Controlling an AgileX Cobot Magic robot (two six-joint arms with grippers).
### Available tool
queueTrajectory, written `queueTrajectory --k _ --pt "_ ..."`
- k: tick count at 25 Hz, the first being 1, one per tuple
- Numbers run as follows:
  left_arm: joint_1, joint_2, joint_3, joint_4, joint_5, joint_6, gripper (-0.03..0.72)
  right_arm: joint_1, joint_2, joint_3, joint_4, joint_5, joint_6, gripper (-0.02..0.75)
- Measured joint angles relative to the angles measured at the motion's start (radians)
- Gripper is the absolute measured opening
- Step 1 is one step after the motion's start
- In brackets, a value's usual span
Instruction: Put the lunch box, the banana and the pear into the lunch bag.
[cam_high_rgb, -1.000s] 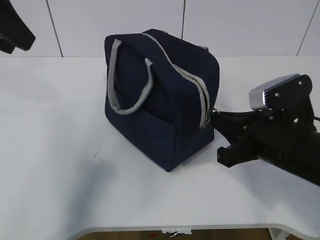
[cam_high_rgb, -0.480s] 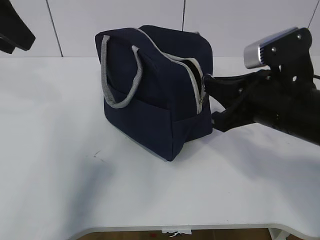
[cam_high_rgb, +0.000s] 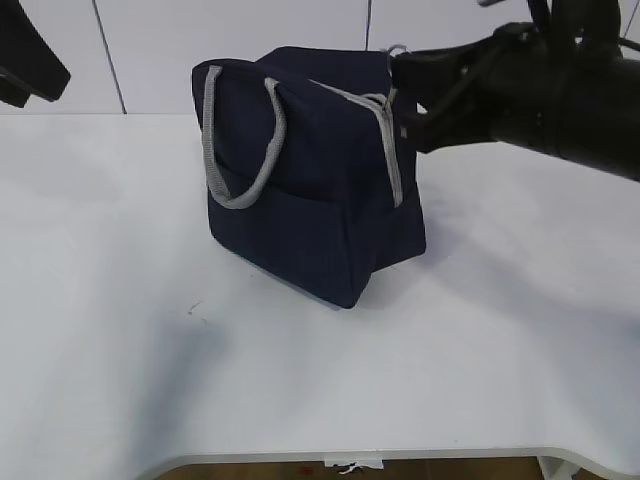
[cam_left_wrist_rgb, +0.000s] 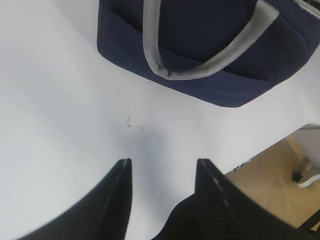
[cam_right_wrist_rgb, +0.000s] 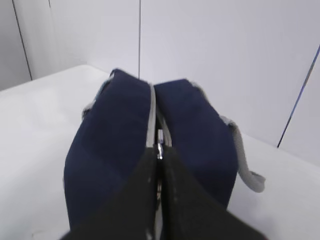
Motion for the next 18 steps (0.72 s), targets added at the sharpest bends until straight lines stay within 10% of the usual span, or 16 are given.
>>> queueTrajectory --k 9,18 --pt "0.000 0.000 0.000 0.000 0.000 0.000 0.316 0.000 0.023 -0.130 -0.019 0.111 0.109 0.001" --pt "0.000 0.000 0.002 0.002 0.000 0.000 0.312 0.000 0.026 -0.141 -0.413 0.076 0.613 0.001"
